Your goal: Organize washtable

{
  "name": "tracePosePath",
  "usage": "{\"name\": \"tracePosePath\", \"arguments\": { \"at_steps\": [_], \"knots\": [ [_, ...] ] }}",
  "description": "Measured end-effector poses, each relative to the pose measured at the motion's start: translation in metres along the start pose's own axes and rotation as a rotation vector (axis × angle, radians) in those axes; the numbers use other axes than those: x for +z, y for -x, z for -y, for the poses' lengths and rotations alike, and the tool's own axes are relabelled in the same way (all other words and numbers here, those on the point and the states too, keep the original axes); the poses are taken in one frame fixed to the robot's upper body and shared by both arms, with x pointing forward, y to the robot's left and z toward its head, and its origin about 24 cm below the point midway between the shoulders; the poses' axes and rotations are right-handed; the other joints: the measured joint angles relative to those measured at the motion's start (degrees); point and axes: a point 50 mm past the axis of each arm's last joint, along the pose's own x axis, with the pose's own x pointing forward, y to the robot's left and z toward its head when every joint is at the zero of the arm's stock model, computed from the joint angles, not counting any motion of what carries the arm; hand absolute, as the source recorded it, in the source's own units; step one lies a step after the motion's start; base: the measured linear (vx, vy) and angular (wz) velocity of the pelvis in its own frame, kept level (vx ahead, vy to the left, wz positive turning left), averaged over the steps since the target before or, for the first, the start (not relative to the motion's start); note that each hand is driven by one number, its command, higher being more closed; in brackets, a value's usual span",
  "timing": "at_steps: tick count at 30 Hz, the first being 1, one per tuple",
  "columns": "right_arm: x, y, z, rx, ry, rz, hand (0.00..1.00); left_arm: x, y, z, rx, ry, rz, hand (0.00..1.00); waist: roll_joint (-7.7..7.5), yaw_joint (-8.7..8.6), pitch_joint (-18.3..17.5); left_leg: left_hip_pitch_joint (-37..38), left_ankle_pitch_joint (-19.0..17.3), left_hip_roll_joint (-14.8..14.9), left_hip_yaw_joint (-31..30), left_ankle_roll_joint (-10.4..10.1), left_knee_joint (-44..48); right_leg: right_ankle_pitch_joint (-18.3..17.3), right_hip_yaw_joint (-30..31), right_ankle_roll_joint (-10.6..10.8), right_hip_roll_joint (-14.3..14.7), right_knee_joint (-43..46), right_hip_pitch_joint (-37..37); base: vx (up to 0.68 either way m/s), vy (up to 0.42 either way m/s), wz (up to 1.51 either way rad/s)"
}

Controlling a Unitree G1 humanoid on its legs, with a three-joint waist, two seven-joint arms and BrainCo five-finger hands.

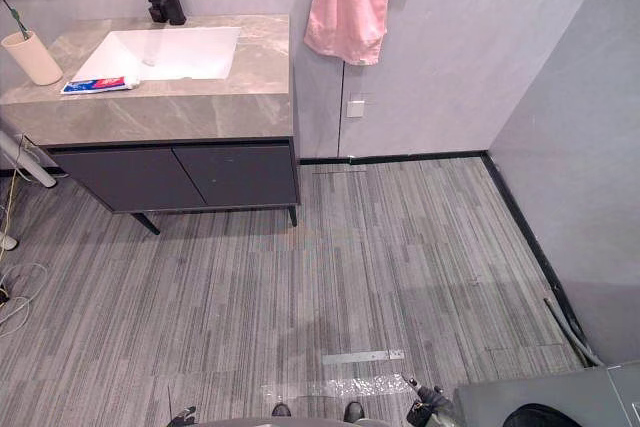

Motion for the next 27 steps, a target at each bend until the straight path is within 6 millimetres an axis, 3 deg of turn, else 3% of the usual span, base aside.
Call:
{"name": "tracePosePath", "arguments": {
  "at_steps": [7, 19, 20, 22, 23, 25, 27],
  "knots": [
    [-0.005, 0.001, 0.008, -0.026, -0.035, -0.009, 0.00, 0.000, 0.000, 0.004, -0.002, 0.034, 0.006, 0.00, 0.85, 0.04, 0.9, 0.9, -0.2, 0.1, 0.4, -0.3, 0.0, -0.1, 0.3, 0.1, 0.1, -0.4, 1.0, -0.04, -0.031, -0.02],
    [-0.015, 0.003, 0.014, -0.049, -0.092, -0.033, 0.00, -0.005, 0.002, 0.001, 0.022, 0.161, -0.003, 0.00, 0.39, 0.23, 1.2, 0.0, -0.5, 0.1, 1.2, 0.2, 0.0, -0.1, 1.2, 0.1, 0.2, -0.1, -0.4, -0.01, -0.011, -0.03],
    [-0.013, 0.002, 0.014, -0.053, -0.124, -0.027, 0.00, -0.005, 0.002, 0.001, 0.022, 0.172, -0.003, 0.00, 0.58, 0.21, 1.4, -0.6, -1.2, 0.2, 1.4, 0.5, 0.5, -1.6, 1.2, 0.6, 0.0, 2.2, -1.8, 0.02, 0.009, -0.06],
    [-0.010, 0.002, 0.011, -0.049, -0.164, -0.008, 0.00, -0.001, 0.001, 0.001, 0.019, 0.186, 0.010, 0.00, 0.52, 0.13, 3.6, -0.8, -3.0, 0.4, 1.9, 1.5, 2.3, -7.0, 0.7, 3.6, -1.2, 15.4, -7.6, -0.01, 0.024, -0.15],
    [-0.009, 0.003, 0.006, -0.040, -0.183, -0.006, 0.00, -0.001, 0.001, -0.001, 0.024, 0.187, 0.012, 0.00, 0.15, 0.16, 4.8, -1.0, -4.0, 0.6, 2.8, 1.8, 3.3, -8.0, -0.8, 4.3, -2.3, 26.5, -13.3, -0.05, 0.021, -0.30],
    [-0.009, 0.003, -0.002, -0.024, -0.205, -0.011, 0.00, -0.001, 0.000, -0.005, 0.035, 0.181, 0.011, 0.00, -0.01, -0.02, 6.4, -1.3, -5.5, 1.2, 3.8, 2.4, 5.9, -8.2, -3.8, 3.5, -5.0, 39.1, -19.7, 0.03, 0.005, -0.26],
    [-0.011, 0.003, -0.002, -0.031, -0.223, -0.019, 0.00, 0.006, -0.001, -0.005, 0.035, 0.180, 0.025, 0.00, -0.84, -0.60, 7.4, -0.7, -6.3, 2.0, 3.9, 2.1, 7.0, -10.4, -7.5, 3.0, -8.1, 40.0, -21.4, 0.13, -0.029, -0.10]
  ]
}}
